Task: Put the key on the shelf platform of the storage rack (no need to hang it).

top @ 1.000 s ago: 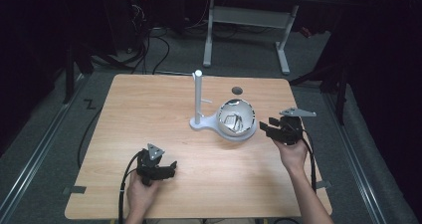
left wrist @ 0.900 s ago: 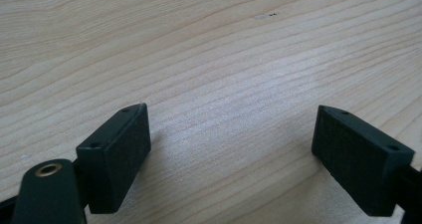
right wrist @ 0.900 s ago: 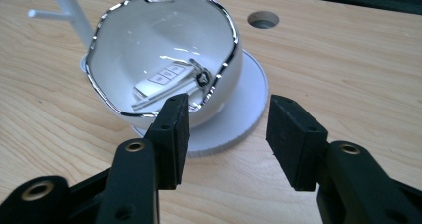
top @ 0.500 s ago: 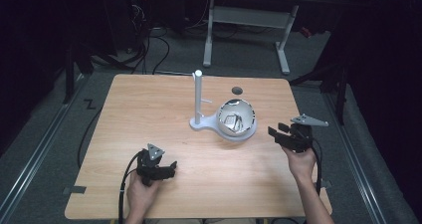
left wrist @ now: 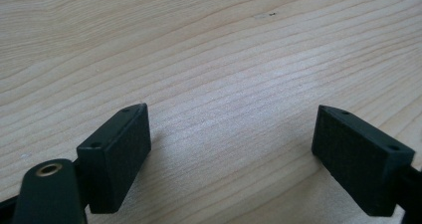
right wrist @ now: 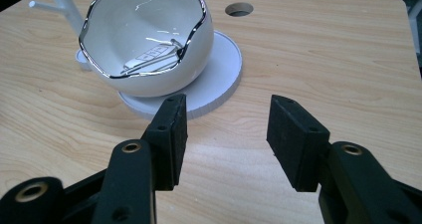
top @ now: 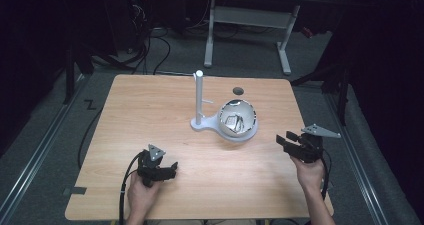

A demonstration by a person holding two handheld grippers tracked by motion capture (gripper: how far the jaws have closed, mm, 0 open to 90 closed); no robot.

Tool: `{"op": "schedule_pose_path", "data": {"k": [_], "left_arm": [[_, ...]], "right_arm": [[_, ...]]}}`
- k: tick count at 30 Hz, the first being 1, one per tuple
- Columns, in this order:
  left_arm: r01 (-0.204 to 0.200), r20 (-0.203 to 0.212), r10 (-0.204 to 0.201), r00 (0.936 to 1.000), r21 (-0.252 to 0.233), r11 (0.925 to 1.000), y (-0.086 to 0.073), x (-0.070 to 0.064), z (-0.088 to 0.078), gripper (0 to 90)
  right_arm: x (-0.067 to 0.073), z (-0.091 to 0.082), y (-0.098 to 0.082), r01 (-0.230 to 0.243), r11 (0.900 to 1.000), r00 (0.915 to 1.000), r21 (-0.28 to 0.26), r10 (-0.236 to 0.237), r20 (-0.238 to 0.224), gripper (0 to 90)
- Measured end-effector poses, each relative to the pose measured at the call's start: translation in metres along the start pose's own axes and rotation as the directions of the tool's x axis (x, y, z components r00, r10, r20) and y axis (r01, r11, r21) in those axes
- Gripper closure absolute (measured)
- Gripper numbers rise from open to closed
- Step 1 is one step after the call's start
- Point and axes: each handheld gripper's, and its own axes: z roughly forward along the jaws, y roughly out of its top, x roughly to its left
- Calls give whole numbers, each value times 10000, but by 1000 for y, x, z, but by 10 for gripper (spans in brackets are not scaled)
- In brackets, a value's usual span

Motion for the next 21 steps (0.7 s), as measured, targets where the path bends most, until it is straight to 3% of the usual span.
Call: {"op": "schedule_pose_path", "data": {"k": [21], "left_arm": [[-15,7,15,10000,-16,10000,0,0,0,159]], "right_arm": [[3,-15,-29,-140,9999,9998,-97,139,-129,511]]}}
